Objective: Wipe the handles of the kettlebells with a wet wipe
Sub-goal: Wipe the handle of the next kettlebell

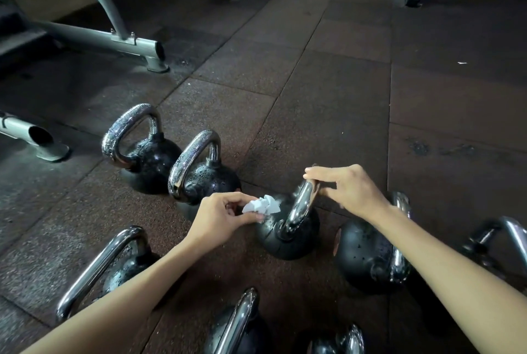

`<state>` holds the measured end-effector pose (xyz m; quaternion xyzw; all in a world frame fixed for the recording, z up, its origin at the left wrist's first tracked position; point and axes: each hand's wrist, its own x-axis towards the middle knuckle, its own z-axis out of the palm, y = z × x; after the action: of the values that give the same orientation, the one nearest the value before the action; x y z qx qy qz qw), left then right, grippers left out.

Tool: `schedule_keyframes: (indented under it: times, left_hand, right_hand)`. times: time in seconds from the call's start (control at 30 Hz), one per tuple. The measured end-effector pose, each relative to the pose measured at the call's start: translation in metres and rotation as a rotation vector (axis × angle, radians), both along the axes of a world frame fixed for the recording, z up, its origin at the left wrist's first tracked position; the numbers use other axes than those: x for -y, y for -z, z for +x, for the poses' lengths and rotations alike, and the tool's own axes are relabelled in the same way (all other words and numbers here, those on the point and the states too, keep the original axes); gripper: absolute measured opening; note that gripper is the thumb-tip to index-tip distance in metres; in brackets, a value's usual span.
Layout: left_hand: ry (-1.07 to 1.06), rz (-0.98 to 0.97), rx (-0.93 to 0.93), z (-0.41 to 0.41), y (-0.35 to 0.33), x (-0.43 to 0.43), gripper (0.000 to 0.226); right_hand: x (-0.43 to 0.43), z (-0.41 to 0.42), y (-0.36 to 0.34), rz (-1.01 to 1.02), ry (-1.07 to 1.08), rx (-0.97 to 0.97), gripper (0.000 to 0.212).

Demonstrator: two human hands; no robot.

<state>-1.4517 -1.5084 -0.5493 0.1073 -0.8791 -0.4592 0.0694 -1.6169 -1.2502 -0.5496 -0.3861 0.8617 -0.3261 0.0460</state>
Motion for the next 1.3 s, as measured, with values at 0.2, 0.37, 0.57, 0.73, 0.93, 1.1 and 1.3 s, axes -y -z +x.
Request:
schedule_keyframes:
  times: [0.2, 0.37, 0.57, 0.73, 0.93, 1.1, 1.3]
  left_hand:
    - [-0.003, -0.059, 0.061, -0.01, -0.011, 0.02, 0.02]
    - [-0.018, -0.003, 0.105, -0.01, -0.019, 0.043, 0.023]
    - [-0.002, -0.009, 0.119, -0.017, -0.022, 0.045, 0.026]
    - [0.008, -0.016, 0.091, -0.03, -0.028, 0.044, 0.027]
    - [0.02, -0.044, 0.081, -0.035, -0.027, 0.045, 0.028]
    - [0.025, -0.059, 0.074, -0.037, -0.025, 0.044, 0.028]
    - [0.072, -0.061, 0.079, -0.039, -0.028, 0.039, 0.026]
  right_hand:
    - [0.056, 0.029, -0.001, 0.111, -0.109, -0.102, 0.06]
    - [0.038, 0.029, -0.007, 0.121, 0.007, 0.059, 0.067]
    - [0.029, 0.06, -0.027, -0.08, 0.517, 0.208, 0.059]
    - [0.059, 0.098, -0.022, -0.119, 0.671, 0.488, 0.095]
    - [0.078, 0.104, -0.007, -0.157, 0.605, 0.691, 0.127]
    - [0.075, 0.105, -0.006, -0.232, 0.618, 0.772, 0.129]
    - [0.089, 0.112, -0.011, -0.244, 0.726, 0.709, 0.117]
